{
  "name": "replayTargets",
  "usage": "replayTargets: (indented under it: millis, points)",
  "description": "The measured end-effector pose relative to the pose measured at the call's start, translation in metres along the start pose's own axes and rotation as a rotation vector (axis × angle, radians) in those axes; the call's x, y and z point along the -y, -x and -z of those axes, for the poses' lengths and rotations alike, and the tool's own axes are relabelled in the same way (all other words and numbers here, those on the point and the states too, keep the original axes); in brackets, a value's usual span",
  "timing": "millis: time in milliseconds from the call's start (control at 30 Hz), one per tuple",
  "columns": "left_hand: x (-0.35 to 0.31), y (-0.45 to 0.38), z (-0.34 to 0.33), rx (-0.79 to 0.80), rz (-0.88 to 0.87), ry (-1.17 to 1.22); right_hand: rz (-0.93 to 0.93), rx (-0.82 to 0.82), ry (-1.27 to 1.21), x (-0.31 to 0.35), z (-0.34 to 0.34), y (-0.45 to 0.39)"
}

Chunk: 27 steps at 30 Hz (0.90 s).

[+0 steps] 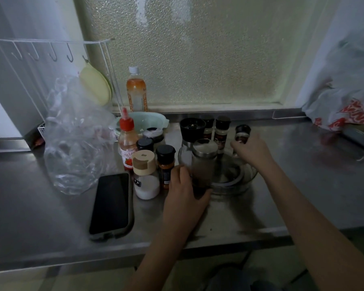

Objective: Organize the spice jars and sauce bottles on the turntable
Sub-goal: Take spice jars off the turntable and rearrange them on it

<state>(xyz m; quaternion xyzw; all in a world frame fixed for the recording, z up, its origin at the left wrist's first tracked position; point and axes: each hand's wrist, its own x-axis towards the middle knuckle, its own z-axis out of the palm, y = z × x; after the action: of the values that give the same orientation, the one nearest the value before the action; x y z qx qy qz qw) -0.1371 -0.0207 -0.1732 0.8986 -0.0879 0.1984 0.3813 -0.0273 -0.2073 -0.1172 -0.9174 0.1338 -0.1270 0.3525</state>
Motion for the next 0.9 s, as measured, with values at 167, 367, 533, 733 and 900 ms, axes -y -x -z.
replayTargets:
  millis: [167, 367, 533, 733, 900]
  points:
    - [-0.005, 0.006, 0.010, -0.283, -0.002, 0.023, 0.158, -0.109, -0.189, -0.009, 0.004, 0.019]
    - [-0.010, 0.008, 0.018, -0.484, 0.228, 0.173, 0.200, -0.205, -0.062, -0.016, -0.009, 0.017]
    - [-0.013, 0.011, 0.026, -0.618, 0.304, 0.230, 0.075, -0.183, -0.145, -0.038, -0.014, 0.033]
    - [0.010, 0.001, 0.033, -0.721, 0.361, 0.068, 0.084, -0.121, -0.405, -0.037, -0.017, 0.072]
    - [0.026, -0.008, 0.030, -0.511, 0.403, -0.005, 0.075, -0.186, -0.300, -0.039, -0.018, 0.086]
